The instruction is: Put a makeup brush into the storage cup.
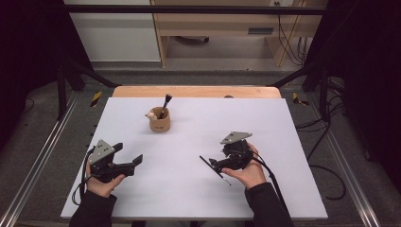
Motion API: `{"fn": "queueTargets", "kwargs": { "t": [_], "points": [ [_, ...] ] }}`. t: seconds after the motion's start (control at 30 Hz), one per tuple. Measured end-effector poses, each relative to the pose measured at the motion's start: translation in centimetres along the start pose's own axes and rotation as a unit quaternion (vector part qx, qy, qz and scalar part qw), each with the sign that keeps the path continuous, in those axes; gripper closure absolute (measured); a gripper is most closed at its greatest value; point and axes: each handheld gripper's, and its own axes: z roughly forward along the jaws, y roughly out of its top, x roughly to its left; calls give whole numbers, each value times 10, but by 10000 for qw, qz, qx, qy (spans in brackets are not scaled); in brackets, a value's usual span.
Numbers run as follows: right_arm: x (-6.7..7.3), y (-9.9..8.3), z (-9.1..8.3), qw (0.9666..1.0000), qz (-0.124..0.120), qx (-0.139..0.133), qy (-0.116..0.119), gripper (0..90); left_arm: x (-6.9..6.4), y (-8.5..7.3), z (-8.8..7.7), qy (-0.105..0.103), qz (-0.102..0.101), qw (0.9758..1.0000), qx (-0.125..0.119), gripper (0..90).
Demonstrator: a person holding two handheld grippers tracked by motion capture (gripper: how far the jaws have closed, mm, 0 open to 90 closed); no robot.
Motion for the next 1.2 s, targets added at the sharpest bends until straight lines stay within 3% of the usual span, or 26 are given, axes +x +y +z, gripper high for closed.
{"fn": "queueTargets", "kwargs": {
  "t": [0.7, 1.2],
  "points": [
    [12, 3, 35, 9972, -201, 711, 123, 209, -4, 0, 2, -60, 43, 10000, 13, 101],
    [13, 1, 51, 9917, -214, 1239, 282, 380, -5, 0, 3, -90, 57, 9999, 31, 101]
  ]
}}
